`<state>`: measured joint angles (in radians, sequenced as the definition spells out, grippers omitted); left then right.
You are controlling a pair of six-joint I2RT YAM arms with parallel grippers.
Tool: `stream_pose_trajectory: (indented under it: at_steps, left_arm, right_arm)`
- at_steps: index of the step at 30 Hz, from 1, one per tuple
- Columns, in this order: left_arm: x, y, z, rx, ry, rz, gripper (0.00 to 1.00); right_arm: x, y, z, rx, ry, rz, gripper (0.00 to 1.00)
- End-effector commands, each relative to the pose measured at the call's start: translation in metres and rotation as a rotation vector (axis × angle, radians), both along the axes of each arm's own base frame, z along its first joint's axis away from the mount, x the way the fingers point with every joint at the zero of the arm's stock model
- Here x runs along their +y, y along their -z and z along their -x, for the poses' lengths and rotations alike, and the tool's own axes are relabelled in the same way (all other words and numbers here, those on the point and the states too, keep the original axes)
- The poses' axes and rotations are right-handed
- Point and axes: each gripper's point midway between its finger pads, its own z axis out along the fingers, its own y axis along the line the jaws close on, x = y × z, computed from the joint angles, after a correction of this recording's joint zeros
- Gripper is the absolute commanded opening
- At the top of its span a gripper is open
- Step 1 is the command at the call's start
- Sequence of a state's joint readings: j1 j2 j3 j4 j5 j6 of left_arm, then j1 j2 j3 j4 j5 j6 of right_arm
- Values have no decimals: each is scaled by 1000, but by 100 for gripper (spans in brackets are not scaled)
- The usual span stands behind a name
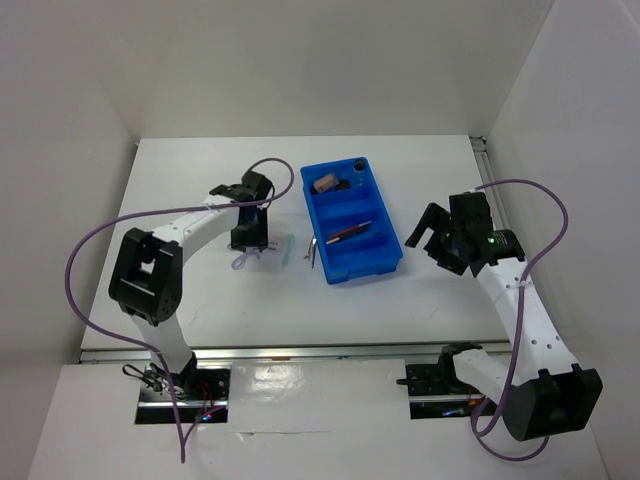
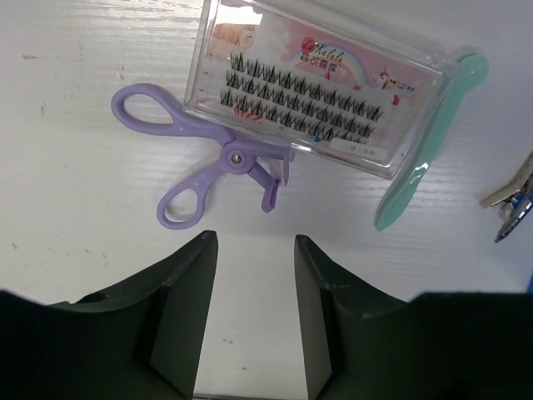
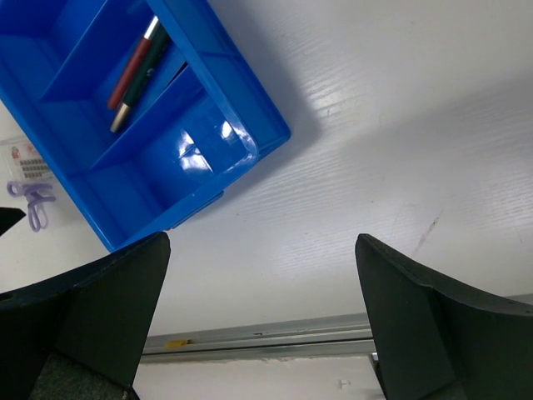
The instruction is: Organize the makeup
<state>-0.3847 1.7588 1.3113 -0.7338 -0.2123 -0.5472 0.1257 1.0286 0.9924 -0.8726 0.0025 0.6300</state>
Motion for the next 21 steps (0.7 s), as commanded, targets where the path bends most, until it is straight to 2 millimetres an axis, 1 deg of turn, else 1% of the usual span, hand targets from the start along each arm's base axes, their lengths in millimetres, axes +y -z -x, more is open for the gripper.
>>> stream_pose_trajectory:
  at_steps: [1,4,5,6,8,10,13,15,16,21]
  left_arm:
    - [-1,0,-17,-32,21,-21,55]
    - [-1,13,-15,6,33,-30,52]
    - [-2,11,-17,-2,33,-26,52]
    - [-3,15,-19,-1,33,-27,51]
    - [-2,14,-22,-13,29,-33,49]
    - [-2,14,-22,-13,29,-33,47]
    - [-3,20,-23,-5,29,-36,45]
    - [-3,20,-23,-5,29,-36,44]
    - [-2,24,-22,4,30,-40,42]
    - [-2,24,-22,5,38,-43,40]
  right_arm:
    - [0,-9,-6,-59,-9,-4,100]
    - [0,-9,-6,-59,-9,-4,100]
    - [0,-9,-6,-59,-9,-4,100]
    - [0,-9,-6,-59,-9,-4,100]
    - [-2,-9,-7,-60,-3,3,100]
    - [-2,-9,-7,-60,-3,3,100]
    - [-2,-9,-7,-60,-3,3,100]
    - [-2,-9,-7,-60,-3,3,100]
    - [-2,-7,-7,-51,-3,4,100]
    - [-1,-10,-11,-60,-3,3,100]
